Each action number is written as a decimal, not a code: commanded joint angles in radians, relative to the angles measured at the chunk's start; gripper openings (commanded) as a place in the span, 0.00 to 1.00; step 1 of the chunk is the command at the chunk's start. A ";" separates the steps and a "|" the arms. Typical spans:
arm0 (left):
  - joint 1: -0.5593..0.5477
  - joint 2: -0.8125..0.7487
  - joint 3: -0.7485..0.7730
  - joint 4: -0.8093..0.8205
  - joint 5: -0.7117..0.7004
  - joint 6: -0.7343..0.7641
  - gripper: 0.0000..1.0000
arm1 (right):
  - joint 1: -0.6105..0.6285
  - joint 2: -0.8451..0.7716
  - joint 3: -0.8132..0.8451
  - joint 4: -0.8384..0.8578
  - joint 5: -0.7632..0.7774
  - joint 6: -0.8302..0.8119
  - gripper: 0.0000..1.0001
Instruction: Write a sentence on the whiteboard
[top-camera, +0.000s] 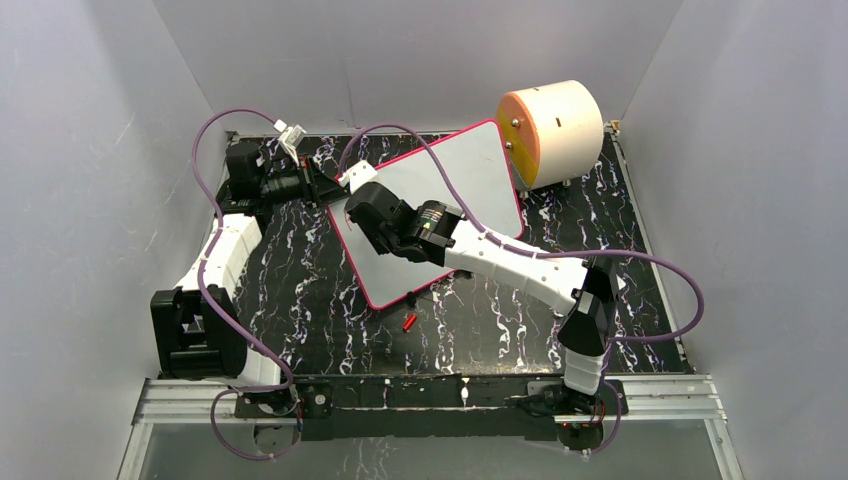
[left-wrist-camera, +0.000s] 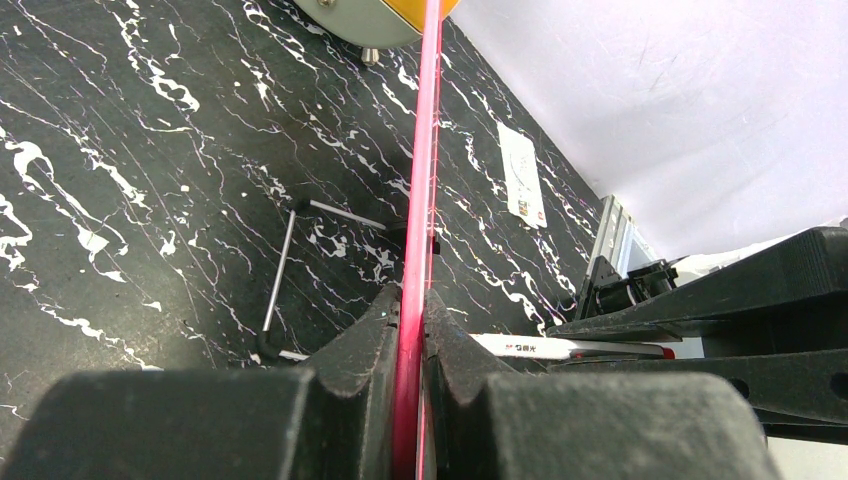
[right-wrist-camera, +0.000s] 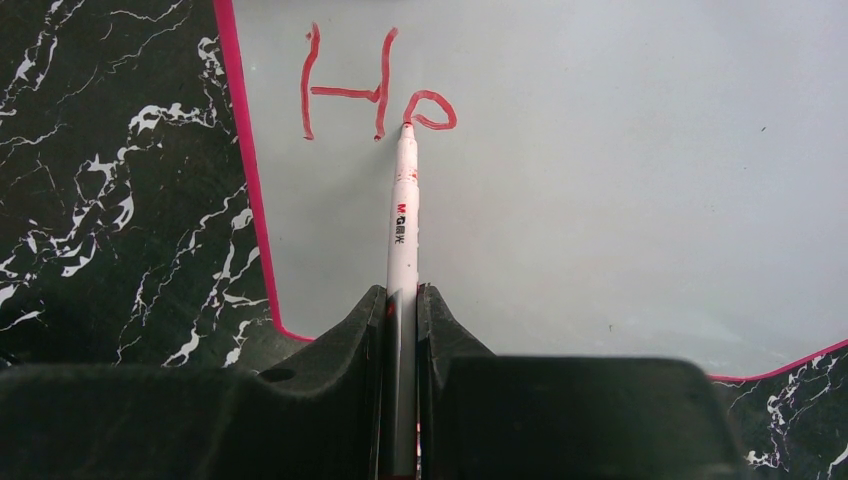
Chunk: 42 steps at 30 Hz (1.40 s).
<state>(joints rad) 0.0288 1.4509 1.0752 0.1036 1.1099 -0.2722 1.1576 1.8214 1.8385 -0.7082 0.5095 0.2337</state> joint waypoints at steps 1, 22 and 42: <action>-0.015 -0.024 0.000 -0.070 -0.027 0.014 0.00 | -0.008 0.004 0.018 -0.014 0.005 0.012 0.00; -0.015 -0.023 -0.001 -0.071 -0.026 0.014 0.00 | -0.006 -0.004 0.004 -0.013 0.059 0.019 0.00; -0.015 -0.020 0.001 -0.071 -0.023 0.011 0.00 | -0.006 -0.093 -0.032 0.037 0.073 -0.011 0.00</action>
<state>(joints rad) 0.0288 1.4509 1.0752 0.1036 1.1107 -0.2726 1.1576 1.7859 1.8023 -0.7132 0.5476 0.2314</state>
